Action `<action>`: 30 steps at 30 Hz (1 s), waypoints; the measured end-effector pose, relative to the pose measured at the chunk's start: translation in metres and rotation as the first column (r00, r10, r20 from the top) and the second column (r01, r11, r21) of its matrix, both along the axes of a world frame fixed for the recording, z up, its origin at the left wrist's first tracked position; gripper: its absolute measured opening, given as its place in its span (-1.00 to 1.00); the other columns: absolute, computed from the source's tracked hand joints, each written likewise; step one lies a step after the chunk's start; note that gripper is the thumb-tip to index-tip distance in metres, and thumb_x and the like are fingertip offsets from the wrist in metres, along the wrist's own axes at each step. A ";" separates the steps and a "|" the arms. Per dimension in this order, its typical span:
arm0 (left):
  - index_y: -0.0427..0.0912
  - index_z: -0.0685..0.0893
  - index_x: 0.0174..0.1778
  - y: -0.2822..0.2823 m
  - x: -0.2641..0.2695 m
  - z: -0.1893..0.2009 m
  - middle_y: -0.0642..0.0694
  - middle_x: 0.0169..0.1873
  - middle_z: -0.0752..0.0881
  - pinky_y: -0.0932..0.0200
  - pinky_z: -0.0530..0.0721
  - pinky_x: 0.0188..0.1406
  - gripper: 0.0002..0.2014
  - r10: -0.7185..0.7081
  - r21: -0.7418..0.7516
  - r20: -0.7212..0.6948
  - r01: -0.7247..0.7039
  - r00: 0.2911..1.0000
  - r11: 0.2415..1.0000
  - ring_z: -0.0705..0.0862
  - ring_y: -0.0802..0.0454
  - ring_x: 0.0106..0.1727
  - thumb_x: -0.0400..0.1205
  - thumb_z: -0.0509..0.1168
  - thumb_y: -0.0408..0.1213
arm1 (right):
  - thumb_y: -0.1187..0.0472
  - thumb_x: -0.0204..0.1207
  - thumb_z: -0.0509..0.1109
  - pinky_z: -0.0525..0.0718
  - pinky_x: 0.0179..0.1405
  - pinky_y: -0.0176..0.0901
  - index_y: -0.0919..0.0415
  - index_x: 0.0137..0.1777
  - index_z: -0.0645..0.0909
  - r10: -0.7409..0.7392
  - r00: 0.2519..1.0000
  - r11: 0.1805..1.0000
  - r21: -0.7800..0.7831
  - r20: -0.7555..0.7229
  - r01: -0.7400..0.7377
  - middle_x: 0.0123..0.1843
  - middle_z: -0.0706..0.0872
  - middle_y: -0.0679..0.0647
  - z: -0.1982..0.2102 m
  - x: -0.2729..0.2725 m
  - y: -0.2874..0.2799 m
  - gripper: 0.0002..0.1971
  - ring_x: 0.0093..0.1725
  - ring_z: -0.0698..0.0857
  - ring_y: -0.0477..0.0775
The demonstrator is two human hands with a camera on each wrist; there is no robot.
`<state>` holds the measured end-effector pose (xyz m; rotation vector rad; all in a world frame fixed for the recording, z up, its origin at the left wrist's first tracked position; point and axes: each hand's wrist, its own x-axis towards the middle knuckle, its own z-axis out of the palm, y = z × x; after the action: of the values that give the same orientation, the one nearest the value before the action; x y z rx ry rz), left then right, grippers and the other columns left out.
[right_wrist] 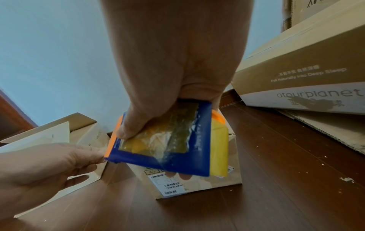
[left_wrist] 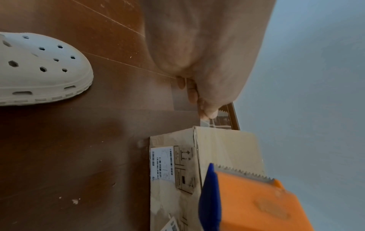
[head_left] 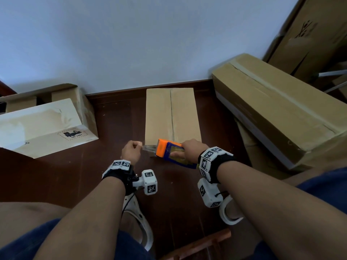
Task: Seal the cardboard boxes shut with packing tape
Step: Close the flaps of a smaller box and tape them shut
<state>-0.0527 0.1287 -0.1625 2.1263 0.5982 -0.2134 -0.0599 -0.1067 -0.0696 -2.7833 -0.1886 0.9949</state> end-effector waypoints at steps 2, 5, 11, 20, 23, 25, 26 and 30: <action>0.06 0.61 -0.18 0.000 -0.001 0.001 -0.07 0.09 0.75 -0.18 0.51 0.36 -0.89 -0.005 -0.005 0.005 0.005 1.000 1.000 0.65 -0.14 0.20 0.67 0.27 -0.14 | -0.46 0.47 0.17 0.57 -0.30 -0.10 0.21 0.03 0.63 -0.014 1.000 1.000 0.028 -0.007 0.015 -0.16 0.68 0.11 -0.001 0.000 -0.002 -0.33 -0.26 0.65 0.10; 0.09 0.60 -0.25 0.002 -0.002 -0.001 0.00 0.03 0.74 -0.19 0.51 0.37 -0.84 -0.018 -0.034 0.005 0.018 1.000 0.999 0.67 -0.09 0.16 0.66 0.28 -0.12 | -0.46 0.47 0.16 0.57 -0.30 -0.11 0.20 0.02 0.62 -0.024 1.000 0.999 0.044 0.004 0.024 -0.16 0.67 0.11 -0.003 -0.001 -0.005 -0.33 -0.26 0.65 0.10; 0.05 0.63 -0.18 -0.003 -0.002 0.005 0.01 0.01 0.73 -0.10 0.51 0.37 -0.89 -0.001 -0.066 0.027 0.003 1.000 0.998 0.67 -0.08 0.15 0.67 0.28 -0.15 | -0.46 0.48 0.14 0.58 -0.29 -0.08 0.20 -0.06 0.59 -0.005 1.000 1.000 -0.004 0.013 0.005 -0.16 0.68 0.12 0.000 0.000 -0.004 -0.35 -0.28 0.64 0.11; -0.07 0.66 -0.23 -0.014 0.004 0.024 0.00 -0.25 0.72 0.07 0.58 0.02 -0.83 -0.158 -0.210 0.095 0.175 0.983 0.962 0.64 0.06 -0.14 0.53 0.48 -0.10 | -0.36 0.54 0.19 0.41 -0.49 -0.20 0.12 -0.33 0.41 -0.062 0.997 0.992 -0.107 0.039 0.065 -0.37 0.52 0.05 0.005 0.002 -0.007 -0.47 -0.45 0.50 0.02; -0.02 0.68 -0.28 -0.006 0.007 0.028 -0.02 -0.29 0.71 0.02 0.62 -0.05 -0.85 -0.056 -0.225 0.147 0.088 0.988 0.970 0.64 0.07 -0.22 0.51 0.50 -0.10 | -0.42 0.49 0.21 0.42 -0.47 -0.17 0.14 -0.32 0.44 -0.109 0.994 0.993 -0.044 0.015 0.109 -0.33 0.54 0.07 0.004 0.004 -0.009 -0.42 -0.41 0.52 0.04; -0.04 0.69 -0.27 0.002 0.009 0.033 -0.05 -0.29 0.72 0.04 0.60 -0.09 -0.85 -0.037 -0.262 0.154 0.077 0.987 0.962 0.64 0.08 -0.23 0.51 0.50 -0.11 | -0.47 0.43 0.22 0.48 -0.41 -0.14 0.17 -0.27 0.52 -0.092 0.996 0.996 -0.010 -0.006 0.092 -0.29 0.60 0.09 0.003 0.006 -0.012 -0.37 -0.37 0.57 0.07; -0.05 0.70 -0.27 0.005 0.009 0.034 -0.04 -0.29 0.72 0.08 0.59 -0.10 -0.85 -0.055 -0.268 0.153 0.095 0.987 0.959 0.63 0.10 -0.23 0.52 0.50 -0.13 | -0.50 0.41 0.22 0.51 -0.36 -0.12 0.19 -0.22 0.57 -0.079 0.997 0.997 0.000 -0.017 0.079 -0.26 0.64 0.10 0.003 0.007 -0.014 -0.34 -0.34 0.60 0.09; -0.05 0.69 -0.28 0.012 0.008 0.036 0.16 -0.45 0.70 0.16 0.53 -0.16 -0.86 -0.127 -0.258 0.161 0.166 0.979 0.952 0.59 0.15 -0.31 0.53 0.50 -0.15 | -0.51 0.40 0.21 0.56 -0.26 -0.07 0.22 -0.09 0.66 -0.047 0.999 0.998 0.042 -0.019 0.048 -0.21 0.68 0.12 0.006 0.006 -0.019 -0.29 -0.27 0.64 0.13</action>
<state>-0.0448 0.1403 -0.1261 1.9014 0.3069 -0.2110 -0.0541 -0.1260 -0.0636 -2.7266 -0.1393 0.9922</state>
